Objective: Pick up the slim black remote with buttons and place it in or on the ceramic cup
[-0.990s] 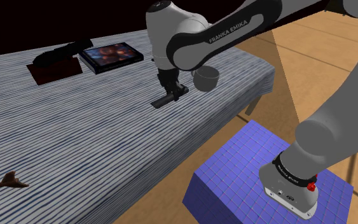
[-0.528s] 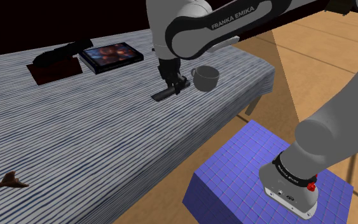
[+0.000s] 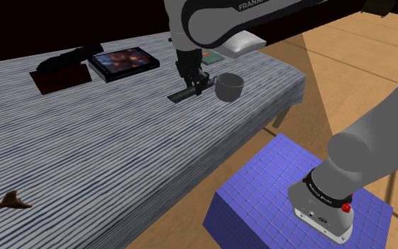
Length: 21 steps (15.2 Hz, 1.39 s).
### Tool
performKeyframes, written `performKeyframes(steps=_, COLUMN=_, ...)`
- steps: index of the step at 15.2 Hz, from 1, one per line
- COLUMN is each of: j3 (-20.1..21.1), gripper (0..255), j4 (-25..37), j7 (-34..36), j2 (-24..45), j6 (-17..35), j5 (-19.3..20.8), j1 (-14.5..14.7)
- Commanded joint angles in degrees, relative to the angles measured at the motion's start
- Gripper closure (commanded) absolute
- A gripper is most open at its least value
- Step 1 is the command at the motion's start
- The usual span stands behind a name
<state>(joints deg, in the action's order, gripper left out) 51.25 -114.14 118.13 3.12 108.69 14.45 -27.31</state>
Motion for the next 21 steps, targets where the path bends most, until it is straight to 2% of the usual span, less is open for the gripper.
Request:
performKeyframes(steps=1, j3=0.04, gripper=255, j4=1.05, j7=-0.60, j2=-0.61, j6=-1.34, j5=-0.61, j1=-0.07)
performKeyframes(steps=8, j3=-0.02, gripper=255, j4=4.89, j7=-2.55, j2=-2.41, j6=-6.01, j5=-2.31, j1=-0.31)
performKeyframes(steps=14, j3=-5.20, gripper=255, j4=-0.51, j7=-12.81, j2=-7.75, j6=-2.11, j5=-5.12, j1=-4.77)
performKeyframes(steps=21, j3=-11.08, gripper=255, j4=-3.67, j7=-22.67, j2=-9.55, j6=1.59, j5=-5.11, j1=-9.12)
